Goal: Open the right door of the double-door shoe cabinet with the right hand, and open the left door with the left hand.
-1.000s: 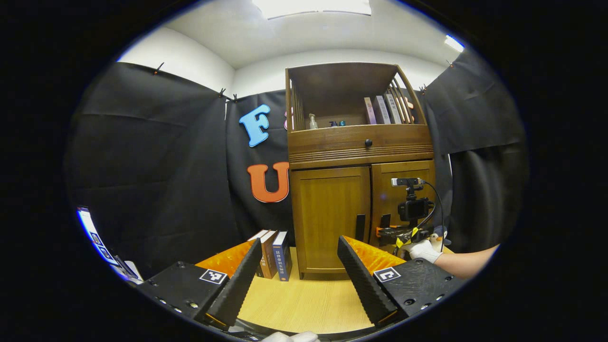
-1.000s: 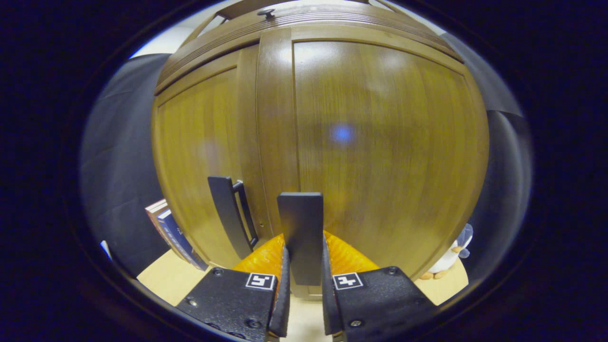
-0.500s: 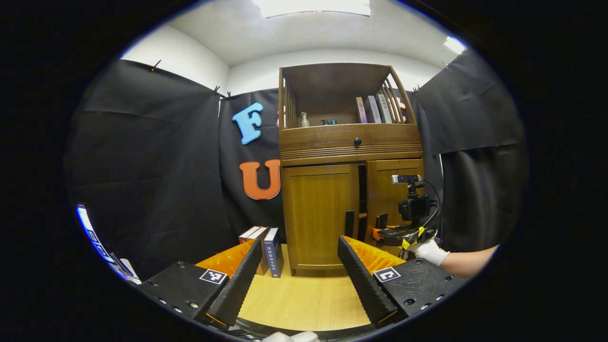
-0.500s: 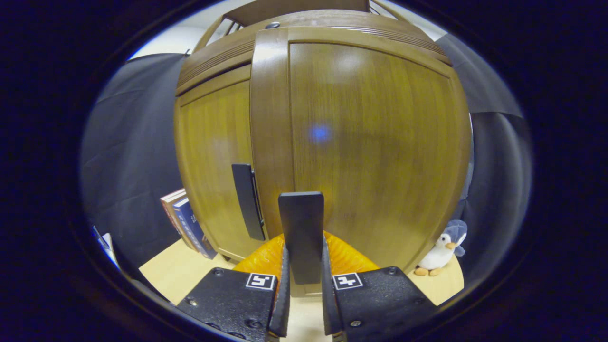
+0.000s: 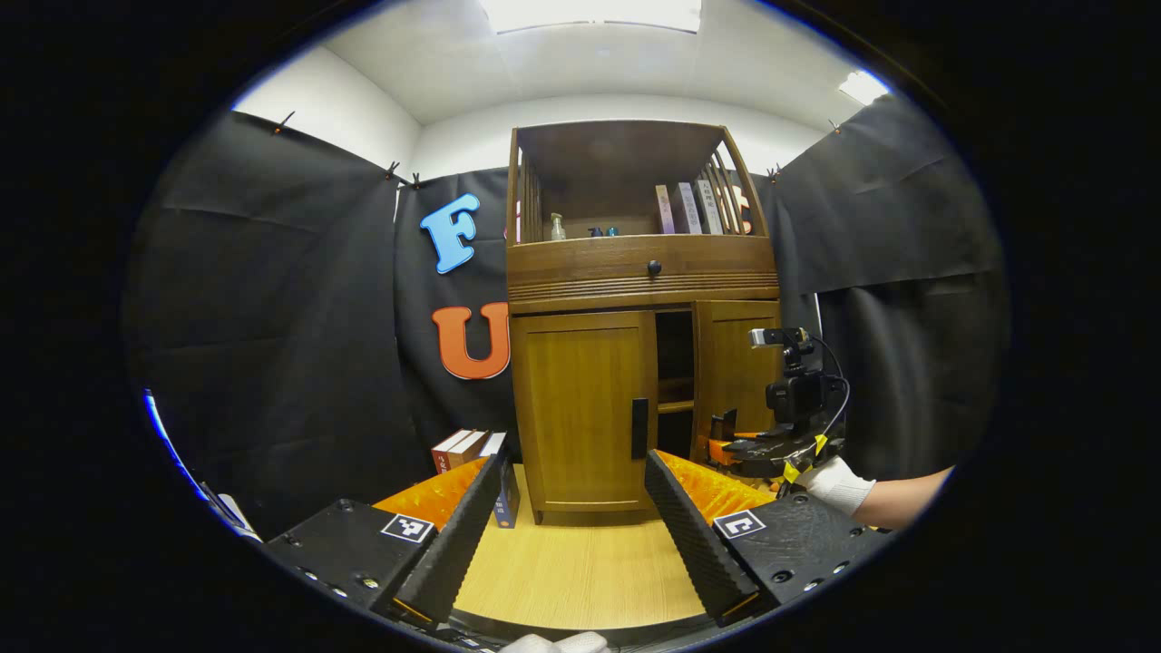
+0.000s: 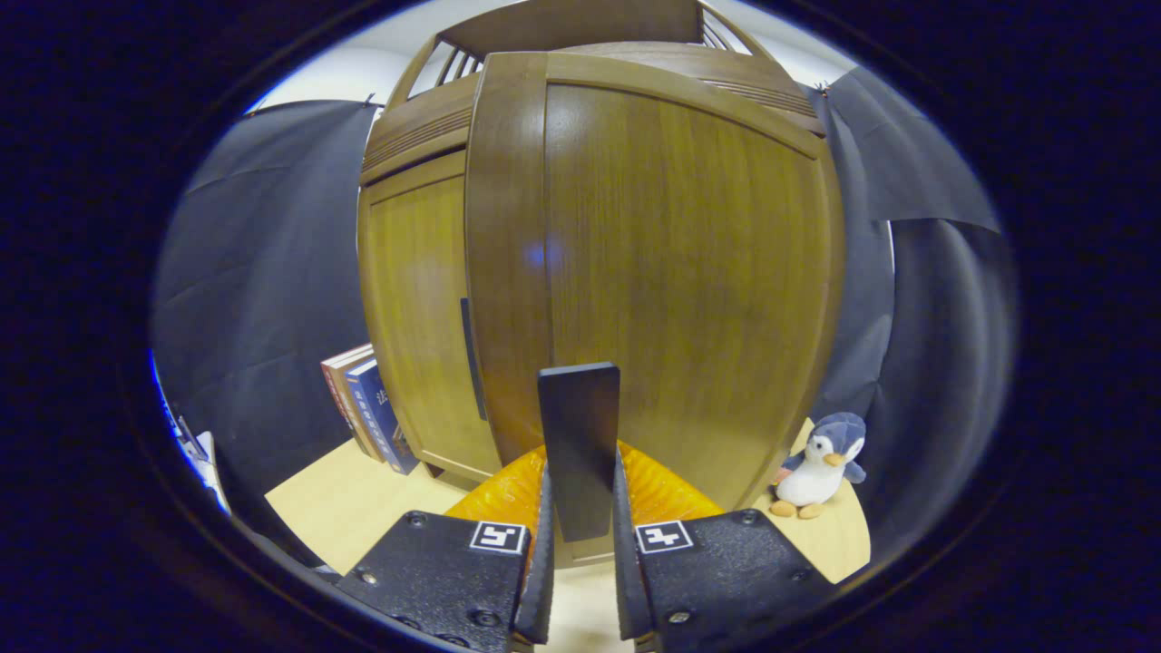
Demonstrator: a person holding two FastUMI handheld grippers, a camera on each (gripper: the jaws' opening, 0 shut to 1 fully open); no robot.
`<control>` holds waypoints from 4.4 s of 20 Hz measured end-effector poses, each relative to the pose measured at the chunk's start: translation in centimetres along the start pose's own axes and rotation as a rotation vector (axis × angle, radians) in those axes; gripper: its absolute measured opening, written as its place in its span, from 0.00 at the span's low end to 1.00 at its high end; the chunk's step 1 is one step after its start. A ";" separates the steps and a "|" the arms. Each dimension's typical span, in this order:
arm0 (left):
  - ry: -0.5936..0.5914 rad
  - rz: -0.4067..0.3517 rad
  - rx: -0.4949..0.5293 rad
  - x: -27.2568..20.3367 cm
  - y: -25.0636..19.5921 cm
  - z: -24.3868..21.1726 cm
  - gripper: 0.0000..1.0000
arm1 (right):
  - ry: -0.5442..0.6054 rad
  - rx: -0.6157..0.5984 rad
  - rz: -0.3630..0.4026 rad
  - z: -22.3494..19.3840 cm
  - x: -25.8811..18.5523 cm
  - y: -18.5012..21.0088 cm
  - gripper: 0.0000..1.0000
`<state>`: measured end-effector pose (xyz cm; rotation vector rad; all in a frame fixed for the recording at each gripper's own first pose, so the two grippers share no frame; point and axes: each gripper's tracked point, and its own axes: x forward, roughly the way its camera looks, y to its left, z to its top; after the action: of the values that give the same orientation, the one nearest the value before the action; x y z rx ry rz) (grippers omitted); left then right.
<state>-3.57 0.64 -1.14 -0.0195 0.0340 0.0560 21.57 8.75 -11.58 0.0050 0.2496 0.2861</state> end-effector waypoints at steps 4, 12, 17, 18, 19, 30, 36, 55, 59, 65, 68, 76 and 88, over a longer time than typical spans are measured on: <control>0.008 -0.050 -0.019 0.2 -1.2 -0.3 0.96 | -0.003 -0.013 -0.023 -0.7 -2.3 -1.4 0.31; 0.008 -0.158 -0.023 1.1 -3.5 -0.3 0.96 | -0.010 -0.004 -0.082 -1.4 -5.5 -3.3 0.31; 0.002 -0.215 -0.028 1.6 -4.6 -0.3 0.96 | -0.007 0.012 -0.119 -1.8 -7.1 -4.7 0.28; 0.002 -0.224 -0.028 1.6 -4.7 -0.3 0.96 | -0.006 0.014 -0.127 -1.9 -7.5 -5.0 0.28; 0.002 -0.233 -0.029 1.6 -4.9 -0.3 0.96 | -0.006 0.016 -0.134 -2.0 -7.8 -5.3 0.28; 0.002 -0.329 -0.051 2.3 -6.7 -1.2 0.96 | 0.028 0.167 -0.256 -3.9 -11.6 -11.7 0.19; 0.016 -0.355 -0.070 3.5 -7.4 -2.2 0.96 | 0.015 0.204 -0.305 -4.1 -13.8 -17.1 0.04; 0.039 -0.131 -0.146 3.2 -11.6 -1.4 0.95 | 0.056 -0.018 0.036 -3.4 -15.7 -23.2 0.09; 0.041 -0.046 -0.184 2.3 -12.2 -1.2 0.94 | 0.043 -0.040 0.088 -2.3 -18.6 -24.8 0.36; 0.038 0.081 -0.130 1.5 -11.2 -0.7 0.94 | -0.050 0.015 -0.005 2.2 -25.1 -26.7 0.79; 0.028 0.087 -0.101 2.5 -10.7 -0.1 0.94 | -0.104 0.040 -0.032 4.2 -27.0 -23.6 0.88; -0.014 -0.019 -0.034 9.8 -8.3 0.0 0.94 | -0.212 0.071 -0.192 8.8 -27.5 -13.3 0.93; -0.016 -0.156 -0.051 26.6 -8.3 -6.1 0.94 | -0.084 -0.025 -0.329 5.9 -24.8 -4.3 0.93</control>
<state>23.23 -6.31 -7.98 -0.0728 0.0155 -0.0986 1.17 -2.12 0.02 -0.0484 0.1600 -0.0379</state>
